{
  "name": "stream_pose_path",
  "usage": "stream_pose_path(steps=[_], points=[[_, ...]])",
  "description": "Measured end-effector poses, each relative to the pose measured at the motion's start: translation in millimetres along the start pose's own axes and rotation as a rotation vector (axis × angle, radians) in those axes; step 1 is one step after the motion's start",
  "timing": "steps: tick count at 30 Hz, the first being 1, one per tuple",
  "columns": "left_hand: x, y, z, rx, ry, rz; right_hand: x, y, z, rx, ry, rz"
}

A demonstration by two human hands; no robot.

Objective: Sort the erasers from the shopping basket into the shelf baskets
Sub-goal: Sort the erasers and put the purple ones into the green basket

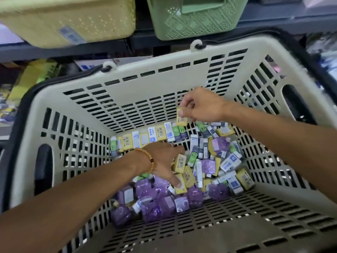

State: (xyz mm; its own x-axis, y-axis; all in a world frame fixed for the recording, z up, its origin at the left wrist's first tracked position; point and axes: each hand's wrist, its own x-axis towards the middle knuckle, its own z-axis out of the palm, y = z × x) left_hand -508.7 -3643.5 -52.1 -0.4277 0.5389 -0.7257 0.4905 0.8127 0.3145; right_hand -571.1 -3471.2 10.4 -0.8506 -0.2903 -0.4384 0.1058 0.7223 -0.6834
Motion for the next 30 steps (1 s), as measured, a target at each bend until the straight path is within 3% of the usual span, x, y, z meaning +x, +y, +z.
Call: stream_pose_path(steps=[4,19,25,30], points=[[-3.4,-0.8,-1.5,-0.105,-0.065,-0.029,1.0,2.7,-0.3,-0.023,-0.006,-0.017],[-5.3,14.8,-10.3,-0.414,-0.013,0.044,3.5,4.7,6.8,-0.041,0.003,-0.025],[-6.2,20.4,-15.8,-0.31,-0.032,0.093,0.5,7.0,9.1,-0.044,0.002,-0.019],[-30.3,4.3,-19.4,-0.329,0.029,-0.011,-2.5,7.6,13.3,0.048,-0.025,0.005]])
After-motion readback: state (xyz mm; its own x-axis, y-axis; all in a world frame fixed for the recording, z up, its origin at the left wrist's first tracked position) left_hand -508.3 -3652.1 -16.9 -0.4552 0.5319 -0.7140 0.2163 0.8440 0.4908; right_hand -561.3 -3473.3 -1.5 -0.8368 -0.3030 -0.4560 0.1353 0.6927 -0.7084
